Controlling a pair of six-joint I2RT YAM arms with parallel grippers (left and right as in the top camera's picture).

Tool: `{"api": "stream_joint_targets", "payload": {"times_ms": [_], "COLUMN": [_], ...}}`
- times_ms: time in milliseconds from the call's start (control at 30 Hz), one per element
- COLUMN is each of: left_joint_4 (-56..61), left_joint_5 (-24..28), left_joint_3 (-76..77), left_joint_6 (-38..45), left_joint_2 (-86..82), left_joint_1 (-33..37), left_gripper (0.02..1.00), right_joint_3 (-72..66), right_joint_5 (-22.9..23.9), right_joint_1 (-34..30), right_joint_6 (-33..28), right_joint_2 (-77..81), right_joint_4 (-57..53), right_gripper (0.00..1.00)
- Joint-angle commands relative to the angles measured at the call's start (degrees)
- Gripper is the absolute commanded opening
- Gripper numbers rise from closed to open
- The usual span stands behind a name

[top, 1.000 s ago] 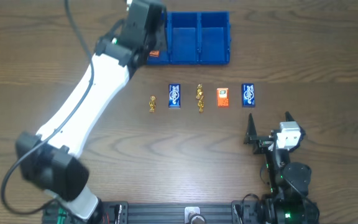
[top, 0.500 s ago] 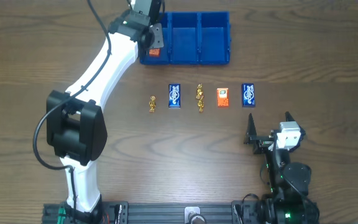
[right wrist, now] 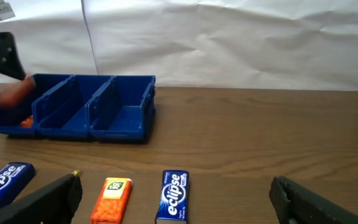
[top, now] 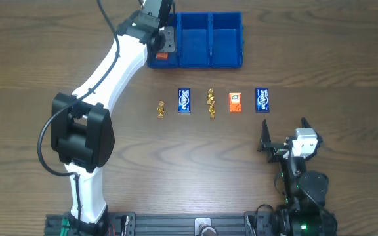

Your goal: Sort Candies Into Trays

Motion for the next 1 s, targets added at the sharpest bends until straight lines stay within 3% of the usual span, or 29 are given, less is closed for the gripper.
{"api": "stream_joint_targets", "payload": {"times_ms": [33, 200, 333, 500, 700, 1000], "left_joint_4": [0.2, -6.4, -10.8, -16.1, -18.6, -18.1], "left_joint_5": [-0.6, -6.0, -10.6, -10.7, -7.2, -1.4], "left_joint_3": [3.6, 16.4, 20.3, 20.3, 20.3, 20.2], "left_joint_6": [-0.7, -3.7, -12.9, -23.8, -29.2, -30.6], "left_joint_2": [-0.1, -2.0, -1.6, 5.1, 13.4, 19.6], "left_joint_1": [0.5, -6.0, -18.5, -29.0, -30.8, -30.1], "left_gripper": [0.958, 0.936, 0.910, 0.873, 0.822, 0.794], "right_joint_3": [-0.2, -0.2, -0.2, -0.2, -0.2, -0.2], "right_joint_5": [-0.3, -0.3, -0.3, -0.3, -0.3, -0.3], "right_joint_1": [0.2, 0.2, 0.2, 0.2, 0.2, 0.2], "right_joint_6": [-0.8, -0.8, -0.8, -0.8, -0.8, -0.8], "right_joint_2": [-0.3, -0.3, -0.3, -0.3, -0.3, -0.3], "right_joint_4": [-0.3, -0.3, -0.3, -0.3, -0.3, -0.3], "right_gripper": [1.000, 1.000, 0.998, 0.998, 1.000, 0.998]}}
